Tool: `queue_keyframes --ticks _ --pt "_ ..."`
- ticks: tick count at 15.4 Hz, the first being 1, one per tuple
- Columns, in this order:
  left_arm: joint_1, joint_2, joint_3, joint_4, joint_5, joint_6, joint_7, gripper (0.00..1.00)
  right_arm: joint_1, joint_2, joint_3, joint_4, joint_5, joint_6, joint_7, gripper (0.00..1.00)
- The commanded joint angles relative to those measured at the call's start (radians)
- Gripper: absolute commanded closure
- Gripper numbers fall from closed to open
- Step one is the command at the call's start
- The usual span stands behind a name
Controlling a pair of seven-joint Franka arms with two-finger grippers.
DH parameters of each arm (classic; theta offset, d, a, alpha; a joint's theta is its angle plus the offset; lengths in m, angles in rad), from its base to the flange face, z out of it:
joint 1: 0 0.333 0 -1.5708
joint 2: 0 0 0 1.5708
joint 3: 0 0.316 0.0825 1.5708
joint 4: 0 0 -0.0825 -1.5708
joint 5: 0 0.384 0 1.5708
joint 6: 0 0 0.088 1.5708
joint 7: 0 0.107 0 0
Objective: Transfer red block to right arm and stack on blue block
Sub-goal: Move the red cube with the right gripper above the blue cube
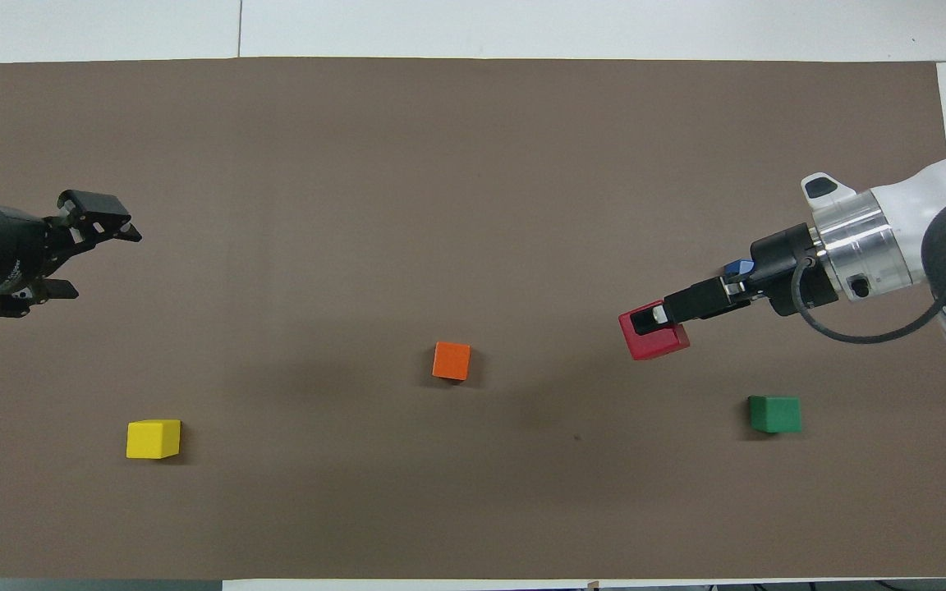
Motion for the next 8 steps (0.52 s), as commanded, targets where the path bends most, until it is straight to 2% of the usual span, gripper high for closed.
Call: queue_keyframes --ticks 1,3,6,8 --pt "0.004 0.078 -0.005 0.145 0.067 -0.145 0.212 0.0 -0.007 -0.039 0.009 0.04 -0.21 0.03 0.09 1.0" --pt "0.002 0.129 -0.003 0.232 0.084 -0.214 0.258 0.0 -0.006 -0.044 0.011 0.06 -0.354 0.036 0.117 1.0" --pt "0.002 0.21 -0.005 0.375 0.113 -0.333 0.313 0.0 0.002 -0.045 0.014 0.06 -0.529 0.117 0.176 1.0" --pt "-0.008 0.189 -0.005 0.363 0.113 -0.366 0.356 0.0 0.01 -0.047 0.02 0.044 -0.665 0.184 0.258 1.0"
